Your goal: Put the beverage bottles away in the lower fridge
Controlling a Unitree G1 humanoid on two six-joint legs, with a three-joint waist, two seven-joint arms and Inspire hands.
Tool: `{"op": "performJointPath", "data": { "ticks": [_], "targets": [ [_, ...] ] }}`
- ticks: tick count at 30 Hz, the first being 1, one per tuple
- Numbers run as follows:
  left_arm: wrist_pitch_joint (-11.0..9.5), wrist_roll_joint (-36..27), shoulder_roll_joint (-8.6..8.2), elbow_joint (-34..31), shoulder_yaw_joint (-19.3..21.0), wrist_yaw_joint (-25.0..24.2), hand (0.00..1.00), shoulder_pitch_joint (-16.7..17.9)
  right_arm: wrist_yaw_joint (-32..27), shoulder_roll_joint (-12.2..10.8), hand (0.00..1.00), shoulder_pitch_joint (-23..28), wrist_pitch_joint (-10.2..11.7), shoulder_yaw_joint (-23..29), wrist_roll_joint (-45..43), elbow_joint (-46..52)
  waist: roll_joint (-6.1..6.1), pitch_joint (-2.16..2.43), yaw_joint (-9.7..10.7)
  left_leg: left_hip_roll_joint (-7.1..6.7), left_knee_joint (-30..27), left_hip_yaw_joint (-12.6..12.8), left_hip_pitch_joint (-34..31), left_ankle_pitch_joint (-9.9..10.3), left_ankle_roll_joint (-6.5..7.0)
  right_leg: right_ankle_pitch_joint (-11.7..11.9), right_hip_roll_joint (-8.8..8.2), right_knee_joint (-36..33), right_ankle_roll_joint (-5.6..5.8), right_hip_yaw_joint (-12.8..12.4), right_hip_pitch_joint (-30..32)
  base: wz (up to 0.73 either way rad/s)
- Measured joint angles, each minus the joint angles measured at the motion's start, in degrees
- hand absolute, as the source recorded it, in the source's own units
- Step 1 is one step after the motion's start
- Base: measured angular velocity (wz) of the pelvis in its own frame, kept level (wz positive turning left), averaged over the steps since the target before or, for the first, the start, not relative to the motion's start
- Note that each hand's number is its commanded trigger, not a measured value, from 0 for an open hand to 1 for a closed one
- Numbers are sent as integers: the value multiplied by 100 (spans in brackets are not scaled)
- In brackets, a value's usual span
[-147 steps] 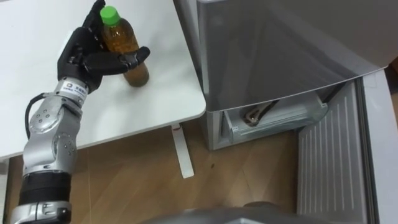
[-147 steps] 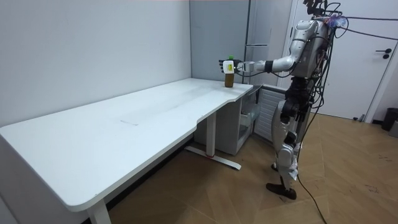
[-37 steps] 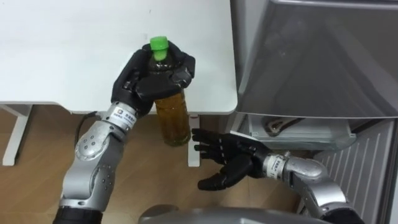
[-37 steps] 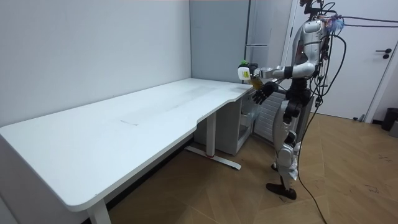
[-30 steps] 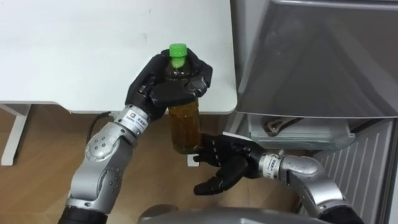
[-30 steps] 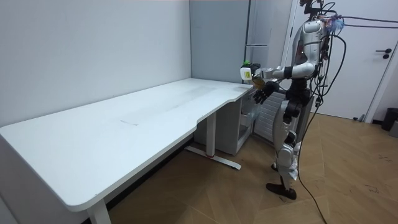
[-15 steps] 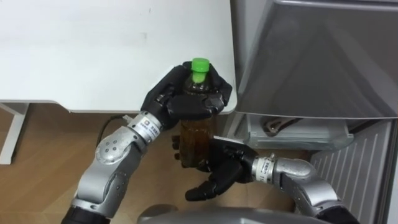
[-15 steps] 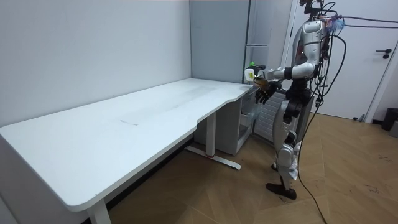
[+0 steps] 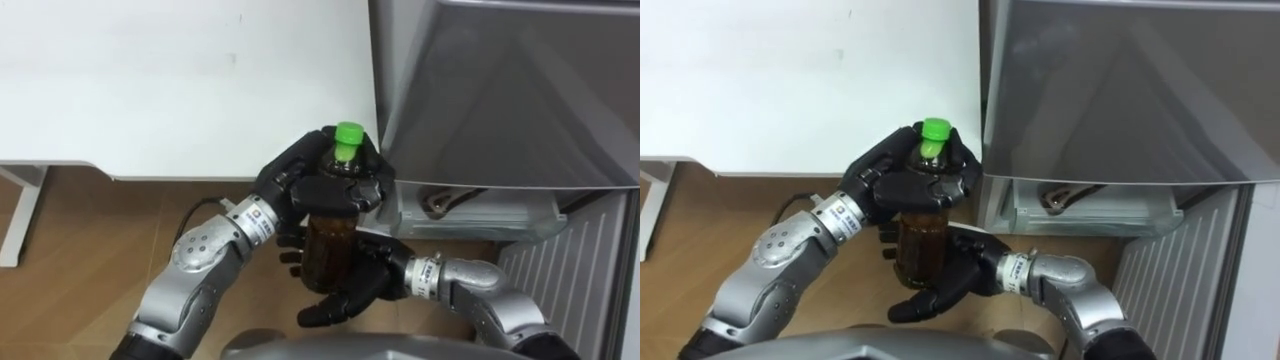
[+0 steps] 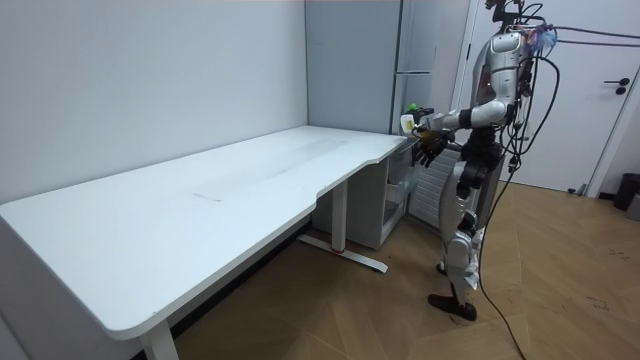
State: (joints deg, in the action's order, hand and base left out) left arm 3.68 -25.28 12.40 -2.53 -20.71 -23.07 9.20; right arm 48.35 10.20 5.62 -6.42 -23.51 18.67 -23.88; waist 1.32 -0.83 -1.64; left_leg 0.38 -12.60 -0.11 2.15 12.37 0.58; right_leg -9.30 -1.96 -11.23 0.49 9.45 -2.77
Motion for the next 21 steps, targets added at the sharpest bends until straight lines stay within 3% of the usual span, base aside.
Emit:
{"op": "performJointPath", "data": {
  "ticks": [18, 19, 20, 21],
  "targets": [
    [-26, 1, 234, 9, -339, 13, 100, 0, -370, 209, 0, -4, 4, -451, 997, -9, -48, 10, -7, 0, -3, 7, -98, 0, 0, 2, 1, -54, -3, -7, 106, 0],
    [-26, 1, 235, 9, -353, 13, 100, 0, -379, 213, 6, -4, 4, -461, 1023, -9, -47, 10, -8, -1, -3, 8, -102, 0, 0, 2, 0, -55, -3, -8, 111, 0],
    [-26, 1, 235, 9, -364, 14, 100, -1, -394, 214, 24, -4, 4, -464, 1040, -9, -46, 9, -9, -1, -4, 10, -118, 0, 0, 2, 0, -56, -3, -10, 126, 0],
    [-26, 1, 236, 9, -365, 14, 100, -1, -400, 214, 55, -4, 4, -469, 1055, -9, -46, 10, -10, -1, -8, 10, -145, 0, 0, 2, 0, -58, -3, -11, 150, 0]
  ]
}}
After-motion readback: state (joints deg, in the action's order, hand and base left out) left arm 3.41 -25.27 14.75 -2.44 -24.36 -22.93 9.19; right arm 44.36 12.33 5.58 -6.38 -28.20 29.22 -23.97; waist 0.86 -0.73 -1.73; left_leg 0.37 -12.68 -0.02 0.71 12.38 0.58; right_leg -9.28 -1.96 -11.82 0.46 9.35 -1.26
